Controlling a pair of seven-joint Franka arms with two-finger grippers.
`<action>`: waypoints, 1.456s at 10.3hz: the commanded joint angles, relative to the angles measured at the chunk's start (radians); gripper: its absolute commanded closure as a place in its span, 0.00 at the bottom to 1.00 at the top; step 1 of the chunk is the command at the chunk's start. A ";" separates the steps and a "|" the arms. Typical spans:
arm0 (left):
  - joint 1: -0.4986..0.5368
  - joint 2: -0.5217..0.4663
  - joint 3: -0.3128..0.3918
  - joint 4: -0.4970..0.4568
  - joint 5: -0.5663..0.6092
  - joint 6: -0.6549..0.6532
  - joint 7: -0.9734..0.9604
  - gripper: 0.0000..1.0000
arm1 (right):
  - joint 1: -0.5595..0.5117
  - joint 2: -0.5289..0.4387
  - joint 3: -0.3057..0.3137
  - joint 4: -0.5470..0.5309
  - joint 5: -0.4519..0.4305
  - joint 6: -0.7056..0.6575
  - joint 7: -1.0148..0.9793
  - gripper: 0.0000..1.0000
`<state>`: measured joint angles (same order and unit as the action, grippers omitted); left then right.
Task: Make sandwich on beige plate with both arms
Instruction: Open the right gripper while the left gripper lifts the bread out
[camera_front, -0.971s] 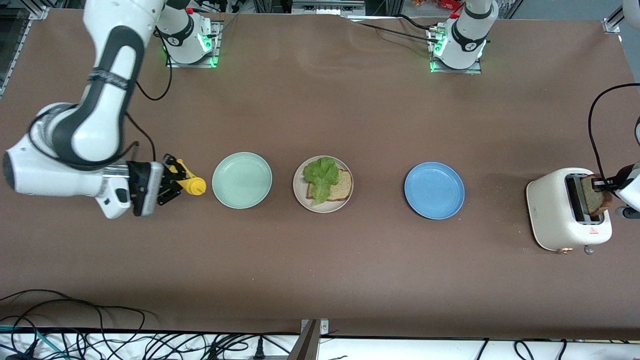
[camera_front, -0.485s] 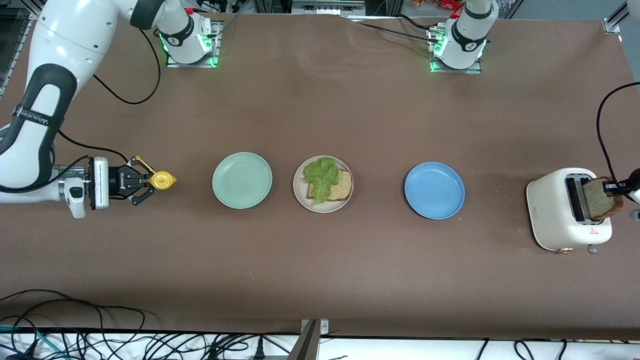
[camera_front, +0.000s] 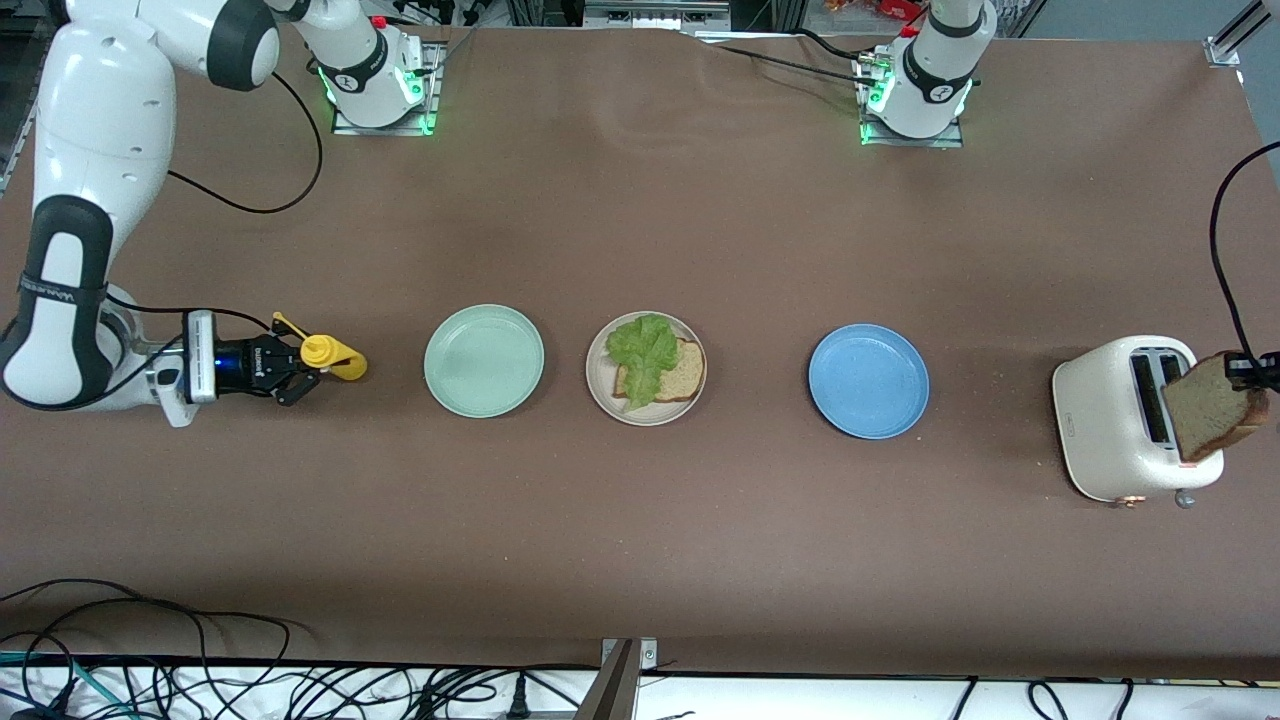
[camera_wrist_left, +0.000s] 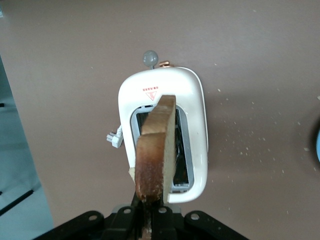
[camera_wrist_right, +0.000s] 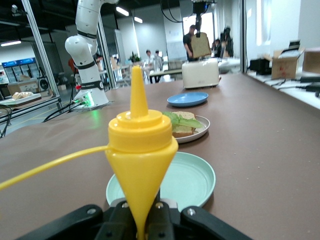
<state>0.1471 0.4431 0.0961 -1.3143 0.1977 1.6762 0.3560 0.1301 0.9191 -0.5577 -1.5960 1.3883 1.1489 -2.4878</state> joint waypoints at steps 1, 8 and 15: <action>-0.014 0.009 -0.035 0.072 -0.001 -0.108 0.064 1.00 | -0.021 0.020 0.030 0.008 0.028 -0.052 -0.080 1.00; -0.047 0.025 -0.136 0.086 -0.443 -0.251 -0.025 1.00 | -0.047 0.121 0.081 -0.005 0.067 -0.038 -0.154 1.00; -0.169 0.166 -0.136 0.067 -0.772 -0.265 -0.270 1.00 | -0.085 0.123 0.070 0.004 0.053 -0.054 -0.160 0.00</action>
<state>-0.0232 0.5771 -0.0453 -1.2598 -0.4867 1.4294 0.1221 0.0813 1.0422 -0.4837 -1.5973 1.4664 1.1131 -2.6314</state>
